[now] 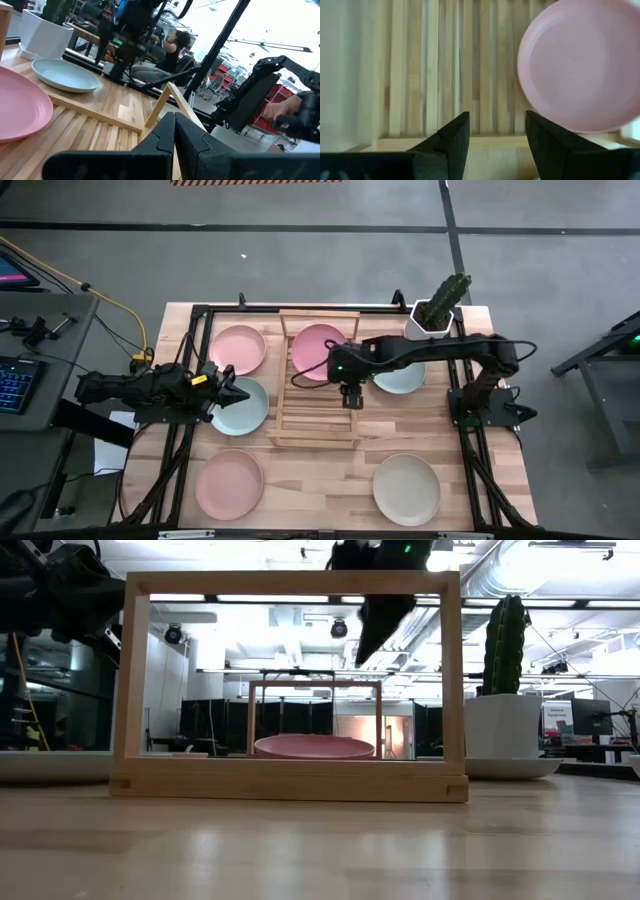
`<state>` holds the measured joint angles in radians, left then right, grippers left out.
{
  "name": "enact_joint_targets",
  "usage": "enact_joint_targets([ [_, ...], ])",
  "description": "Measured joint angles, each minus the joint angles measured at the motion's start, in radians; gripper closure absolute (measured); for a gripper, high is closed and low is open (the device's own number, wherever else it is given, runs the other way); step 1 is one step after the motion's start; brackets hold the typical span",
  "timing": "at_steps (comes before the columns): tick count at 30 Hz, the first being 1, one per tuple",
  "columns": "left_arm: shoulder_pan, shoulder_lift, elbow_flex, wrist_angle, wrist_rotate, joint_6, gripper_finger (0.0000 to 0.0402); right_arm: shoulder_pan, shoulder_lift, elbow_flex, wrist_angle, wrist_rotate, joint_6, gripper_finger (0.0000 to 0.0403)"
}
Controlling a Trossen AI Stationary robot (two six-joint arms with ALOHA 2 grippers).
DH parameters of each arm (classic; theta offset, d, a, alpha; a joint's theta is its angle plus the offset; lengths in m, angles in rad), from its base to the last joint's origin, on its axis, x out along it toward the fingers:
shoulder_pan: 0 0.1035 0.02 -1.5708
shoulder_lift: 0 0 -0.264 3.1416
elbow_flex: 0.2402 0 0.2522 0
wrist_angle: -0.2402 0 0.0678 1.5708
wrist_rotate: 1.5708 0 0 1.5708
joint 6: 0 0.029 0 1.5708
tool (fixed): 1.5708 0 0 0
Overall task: Place and stack plates onto a shelf
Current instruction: Put the left blue plate on the shelf
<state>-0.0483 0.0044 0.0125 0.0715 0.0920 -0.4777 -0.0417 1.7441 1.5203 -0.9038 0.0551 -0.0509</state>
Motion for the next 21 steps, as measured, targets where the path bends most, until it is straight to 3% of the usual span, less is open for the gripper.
enact_joint_targets([
  [5, 0.0, 0.0, 0.0, 0.0, -0.001, 0.0, 0.0401, 0.009, -0.171, -0.164, 0.097, 0.008, 0.097, 0.0231],
  [13, 0.0, 0.0, 0.0, 0.0, -0.001, 0.0, 0.0401, 0.064, -0.556, -0.581, 0.405, 0.023, 0.481, 0.0231],
  [21, 0.0, 0.0, 0.0, 0.0, -0.002, -0.001, 0.0401, 0.127, -0.78, -0.779, 0.755, 0.024, 0.708, 0.0231],
])
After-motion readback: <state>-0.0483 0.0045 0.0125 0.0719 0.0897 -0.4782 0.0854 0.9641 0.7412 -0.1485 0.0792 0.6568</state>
